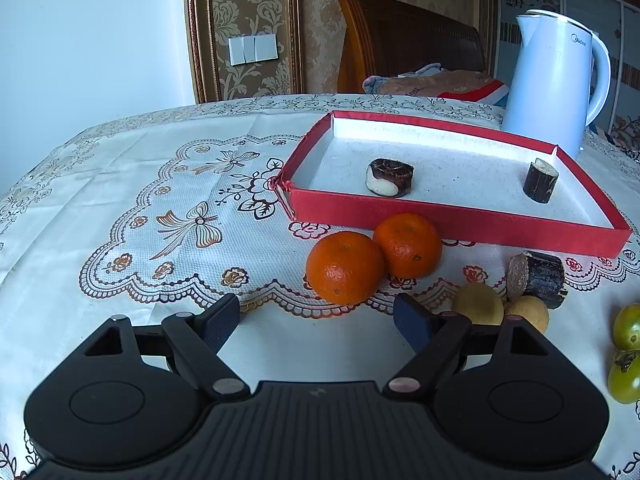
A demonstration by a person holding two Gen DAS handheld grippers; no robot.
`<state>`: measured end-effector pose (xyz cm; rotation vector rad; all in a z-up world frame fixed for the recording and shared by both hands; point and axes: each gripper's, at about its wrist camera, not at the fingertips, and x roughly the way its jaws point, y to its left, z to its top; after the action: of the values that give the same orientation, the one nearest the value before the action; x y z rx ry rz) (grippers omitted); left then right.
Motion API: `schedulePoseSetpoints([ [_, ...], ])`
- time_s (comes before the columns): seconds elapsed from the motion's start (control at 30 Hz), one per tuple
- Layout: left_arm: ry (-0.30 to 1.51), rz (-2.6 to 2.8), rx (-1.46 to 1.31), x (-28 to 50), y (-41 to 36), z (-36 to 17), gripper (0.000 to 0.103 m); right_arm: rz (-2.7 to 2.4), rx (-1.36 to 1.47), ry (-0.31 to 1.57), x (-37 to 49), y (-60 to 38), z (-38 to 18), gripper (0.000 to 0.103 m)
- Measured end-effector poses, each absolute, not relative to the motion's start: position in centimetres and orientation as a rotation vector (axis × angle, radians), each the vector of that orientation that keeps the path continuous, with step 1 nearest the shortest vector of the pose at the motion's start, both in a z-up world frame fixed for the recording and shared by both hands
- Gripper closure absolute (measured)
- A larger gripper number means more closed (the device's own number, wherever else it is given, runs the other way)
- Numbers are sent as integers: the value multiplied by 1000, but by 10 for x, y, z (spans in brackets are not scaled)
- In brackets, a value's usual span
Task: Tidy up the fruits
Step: 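Move the right tool toward the green cucumber chunk while the left tool nears a tangerine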
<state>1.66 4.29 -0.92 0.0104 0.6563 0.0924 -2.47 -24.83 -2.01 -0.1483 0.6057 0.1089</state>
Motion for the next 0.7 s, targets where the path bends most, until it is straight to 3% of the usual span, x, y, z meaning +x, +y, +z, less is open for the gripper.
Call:
schedulePoseSetpoints([
  [0.17,658,93,11,17,43,-10,19,135,-147,632,-20,-247,-21,8],
  [0.7,664,91,10,22,43,-11,15,112,-89,643,-17,-256,-21,11],
])
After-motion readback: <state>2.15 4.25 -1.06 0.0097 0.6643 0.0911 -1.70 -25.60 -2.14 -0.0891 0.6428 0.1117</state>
